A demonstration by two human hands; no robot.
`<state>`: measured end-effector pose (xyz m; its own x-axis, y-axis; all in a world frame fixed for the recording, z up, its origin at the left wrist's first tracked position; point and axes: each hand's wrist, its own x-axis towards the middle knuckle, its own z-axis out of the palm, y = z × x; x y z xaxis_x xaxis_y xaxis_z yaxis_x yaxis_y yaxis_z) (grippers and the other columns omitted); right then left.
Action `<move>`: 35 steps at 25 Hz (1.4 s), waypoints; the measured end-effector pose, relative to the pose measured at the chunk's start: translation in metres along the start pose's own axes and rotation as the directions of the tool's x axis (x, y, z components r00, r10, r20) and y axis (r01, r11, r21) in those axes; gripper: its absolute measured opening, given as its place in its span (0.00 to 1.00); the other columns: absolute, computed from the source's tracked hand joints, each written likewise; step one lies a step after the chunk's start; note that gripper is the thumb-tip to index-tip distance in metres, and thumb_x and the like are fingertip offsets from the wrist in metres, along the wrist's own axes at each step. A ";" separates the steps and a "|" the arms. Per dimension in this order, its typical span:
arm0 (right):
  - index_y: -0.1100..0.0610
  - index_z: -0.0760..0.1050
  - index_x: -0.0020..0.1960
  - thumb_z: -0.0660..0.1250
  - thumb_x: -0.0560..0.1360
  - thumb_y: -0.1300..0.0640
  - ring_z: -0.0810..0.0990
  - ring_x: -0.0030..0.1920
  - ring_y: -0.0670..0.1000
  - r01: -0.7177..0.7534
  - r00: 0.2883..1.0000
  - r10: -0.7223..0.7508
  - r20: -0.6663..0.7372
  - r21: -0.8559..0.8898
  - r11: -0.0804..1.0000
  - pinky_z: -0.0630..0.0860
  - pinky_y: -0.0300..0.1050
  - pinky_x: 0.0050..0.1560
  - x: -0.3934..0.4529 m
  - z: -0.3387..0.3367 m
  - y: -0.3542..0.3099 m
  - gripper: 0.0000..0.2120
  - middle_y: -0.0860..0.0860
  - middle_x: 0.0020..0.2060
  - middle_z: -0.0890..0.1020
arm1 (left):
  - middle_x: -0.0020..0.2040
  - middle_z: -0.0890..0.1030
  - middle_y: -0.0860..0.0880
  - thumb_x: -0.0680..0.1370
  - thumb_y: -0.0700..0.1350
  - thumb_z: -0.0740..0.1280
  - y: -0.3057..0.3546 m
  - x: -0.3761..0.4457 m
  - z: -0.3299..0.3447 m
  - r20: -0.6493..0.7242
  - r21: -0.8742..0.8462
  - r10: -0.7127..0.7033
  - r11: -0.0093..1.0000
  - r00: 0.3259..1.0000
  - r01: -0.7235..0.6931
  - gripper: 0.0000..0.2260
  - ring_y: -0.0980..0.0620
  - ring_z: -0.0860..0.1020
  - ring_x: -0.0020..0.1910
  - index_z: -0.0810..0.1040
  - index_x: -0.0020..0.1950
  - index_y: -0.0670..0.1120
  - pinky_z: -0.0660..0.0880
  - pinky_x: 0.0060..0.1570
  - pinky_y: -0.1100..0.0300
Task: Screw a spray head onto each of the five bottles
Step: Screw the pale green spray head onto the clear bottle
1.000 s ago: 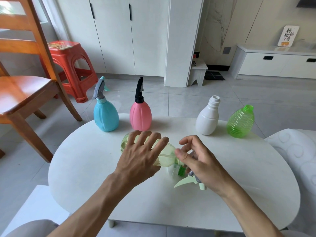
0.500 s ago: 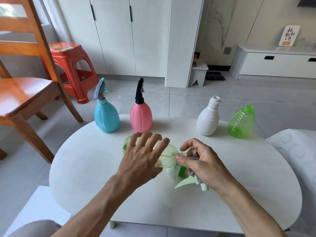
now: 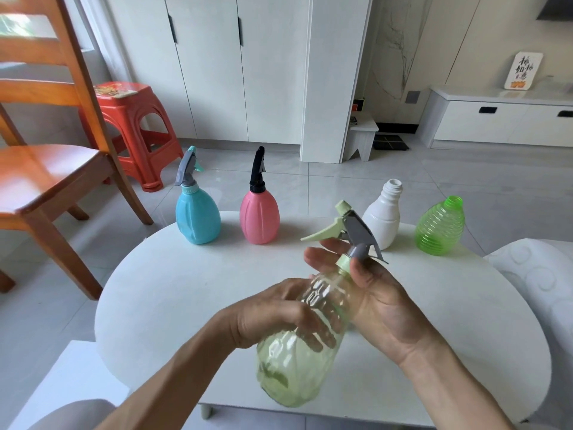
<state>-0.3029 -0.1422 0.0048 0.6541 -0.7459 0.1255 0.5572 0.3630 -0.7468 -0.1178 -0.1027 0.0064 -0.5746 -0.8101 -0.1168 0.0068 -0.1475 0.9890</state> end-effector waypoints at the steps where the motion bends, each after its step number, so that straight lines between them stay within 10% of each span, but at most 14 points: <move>1: 0.60 0.79 0.63 0.73 0.74 0.52 0.77 0.67 0.58 -0.002 0.999 0.002 0.035 0.020 1.000 0.76 0.55 0.62 0.000 0.002 -0.001 0.20 0.63 0.63 0.81 | 0.51 0.81 0.37 0.65 0.40 0.67 -0.001 -0.002 -0.001 0.046 -0.078 -0.018 0.997 0.999 0.021 0.21 0.37 0.78 0.50 0.78 0.58 0.39 0.73 0.56 0.41; 5: 0.58 0.82 0.53 0.73 0.74 0.53 0.80 0.62 0.58 0.080 0.997 -0.079 0.025 -0.064 0.995 0.76 0.55 0.61 0.002 0.000 -0.007 0.11 0.56 0.54 0.84 | 0.52 0.80 0.38 0.69 0.42 0.71 -0.002 -0.006 -0.004 0.062 -0.141 -0.025 0.989 0.998 0.034 0.20 0.38 0.79 0.49 0.77 0.60 0.39 0.75 0.55 0.46; 10: 0.58 0.81 0.49 0.75 0.70 0.49 0.82 0.51 0.57 0.073 0.944 -0.176 -0.279 -0.345 0.936 0.76 0.60 0.59 0.004 -0.004 0.010 0.14 0.56 0.45 0.84 | 0.42 0.82 0.54 0.61 0.57 0.80 -0.008 0.004 0.022 -0.506 0.453 0.102 0.876 0.856 0.164 0.24 0.54 0.79 0.38 0.79 0.52 0.51 0.80 0.45 0.48; 13: 0.59 0.80 0.54 0.74 0.73 0.50 0.82 0.55 0.57 0.041 0.987 -0.082 -0.136 -0.280 0.959 0.77 0.57 0.59 0.002 -0.006 0.003 0.16 0.57 0.48 0.84 | 0.46 0.81 0.62 0.63 0.49 0.78 -0.009 0.006 0.024 -0.383 0.382 0.105 0.923 0.918 0.054 0.17 0.50 0.78 0.37 0.79 0.49 0.50 0.78 0.41 0.52; 20: 0.59 0.78 0.64 0.69 0.77 0.50 0.76 0.65 0.60 -0.119 0.992 0.123 0.011 -0.193 0.974 0.70 0.66 0.56 0.001 -0.005 -0.005 0.19 0.61 0.63 0.81 | 0.49 0.82 0.38 0.67 0.38 0.70 -0.009 0.002 0.010 0.032 -0.085 -0.051 0.995 0.998 0.053 0.18 0.38 0.81 0.49 0.78 0.56 0.40 0.77 0.52 0.48; 25: 0.54 0.81 0.53 0.68 0.75 0.49 0.79 0.51 0.58 -0.037 0.991 -0.007 -0.137 -0.315 0.948 0.61 0.65 0.48 0.001 0.002 0.005 0.12 0.55 0.46 0.84 | 0.45 0.80 0.38 0.63 0.42 0.73 -0.009 0.006 0.012 -0.172 0.077 -0.037 0.996 0.984 0.050 0.20 0.43 0.78 0.46 0.77 0.50 0.33 0.74 0.51 0.46; 35: 0.60 0.81 0.50 0.68 0.74 0.54 0.80 0.44 0.54 0.058 0.955 -0.179 -0.238 -0.442 0.895 0.76 0.50 0.50 0.000 0.014 0.003 0.10 0.55 0.40 0.83 | 0.34 0.73 0.50 0.62 0.43 0.74 -0.009 0.011 0.025 -0.338 0.164 0.048 0.987 0.940 0.008 0.10 0.52 0.72 0.34 0.75 0.37 0.45 0.71 0.35 0.63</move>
<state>-0.2938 -0.1336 0.0113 0.4031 -0.9099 0.0979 0.3105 0.0353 -0.9499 -0.1443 -0.0961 -0.0013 -0.2628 -0.9604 -0.0924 -0.1317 -0.0591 0.9895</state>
